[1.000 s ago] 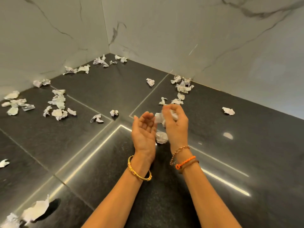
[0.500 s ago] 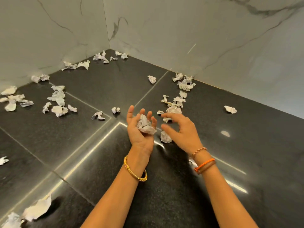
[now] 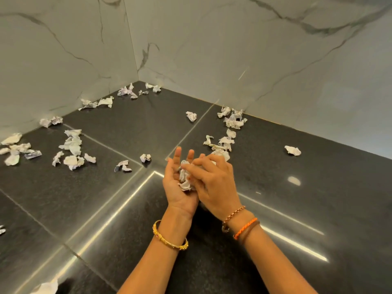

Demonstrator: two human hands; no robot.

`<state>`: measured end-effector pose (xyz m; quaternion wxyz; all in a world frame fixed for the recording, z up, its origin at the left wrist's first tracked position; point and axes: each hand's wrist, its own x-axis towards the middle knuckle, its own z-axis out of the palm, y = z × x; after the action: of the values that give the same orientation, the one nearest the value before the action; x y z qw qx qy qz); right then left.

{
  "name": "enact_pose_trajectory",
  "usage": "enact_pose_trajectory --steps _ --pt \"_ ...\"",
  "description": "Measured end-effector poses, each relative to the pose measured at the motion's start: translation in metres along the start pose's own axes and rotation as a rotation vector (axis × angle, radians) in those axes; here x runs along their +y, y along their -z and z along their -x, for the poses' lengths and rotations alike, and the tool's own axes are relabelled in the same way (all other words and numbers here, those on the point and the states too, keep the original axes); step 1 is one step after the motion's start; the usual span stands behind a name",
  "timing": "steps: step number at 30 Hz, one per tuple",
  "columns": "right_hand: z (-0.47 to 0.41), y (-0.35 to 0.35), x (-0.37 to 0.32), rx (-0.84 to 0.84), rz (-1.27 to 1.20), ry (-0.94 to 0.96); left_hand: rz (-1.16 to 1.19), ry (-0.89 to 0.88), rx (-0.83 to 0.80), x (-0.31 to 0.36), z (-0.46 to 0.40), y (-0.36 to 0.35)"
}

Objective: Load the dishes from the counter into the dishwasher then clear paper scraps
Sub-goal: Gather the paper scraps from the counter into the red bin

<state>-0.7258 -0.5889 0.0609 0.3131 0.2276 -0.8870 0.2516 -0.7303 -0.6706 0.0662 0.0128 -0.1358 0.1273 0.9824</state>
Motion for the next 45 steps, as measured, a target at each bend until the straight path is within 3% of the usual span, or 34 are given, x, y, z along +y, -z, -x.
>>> enact_pose_trajectory --steps 3,7,13,18,22,25,27,29,30,31,34,39,45 --pt "-0.002 -0.001 0.01 -0.053 0.0 -0.085 -0.05 -0.019 0.078 0.0 -0.011 -0.003" --pt "-0.02 0.006 0.037 -0.034 -0.374 -0.401 -0.019 -0.075 0.128 0.002 -0.034 -0.009" --pt "-0.015 -0.009 0.069 -0.438 0.031 -0.376 0.013 -0.05 0.103 0.004 -0.058 -0.005" --pt "-0.004 -0.018 0.062 -0.198 0.041 -0.35 0.095 -0.009 0.073 0.004 -0.061 -0.003" --pt "-0.016 -0.005 0.047 0.176 -0.287 -0.591 0.134 0.014 0.036 0.004 -0.061 0.0" --pt "-0.03 0.002 0.031 0.274 -0.498 -0.568 0.1 0.064 -0.036 0.0 -0.059 -0.001" --pt "-0.033 0.0 0.022 0.194 -0.434 -0.381 0.048 0.112 -0.105 -0.004 -0.056 -0.003" --pt "-0.028 -0.009 0.022 0.014 -0.183 -0.192 0.021 0.141 -0.15 -0.007 -0.054 -0.004" --pt "-0.025 -0.013 0.023 -0.076 -0.095 -0.184 0.009 0.142 -0.152 -0.008 -0.055 -0.004" --pt "-0.022 -0.014 0.022 -0.136 -0.062 -0.216 -0.004 0.138 -0.142 -0.009 -0.055 -0.004" --pt "-0.02 -0.014 0.025 -0.093 -0.05 -0.233 -0.039 0.116 -0.084 -0.013 -0.062 -0.003" --pt "-0.041 -0.008 0.05 0.001 -0.333 -0.409 0.006 0.104 -0.048 -0.011 -0.079 -0.013" --pt "-0.05 -0.011 0.106 -0.206 -0.094 -0.527 0.022 0.062 -0.048 0.008 -0.1 -0.017"
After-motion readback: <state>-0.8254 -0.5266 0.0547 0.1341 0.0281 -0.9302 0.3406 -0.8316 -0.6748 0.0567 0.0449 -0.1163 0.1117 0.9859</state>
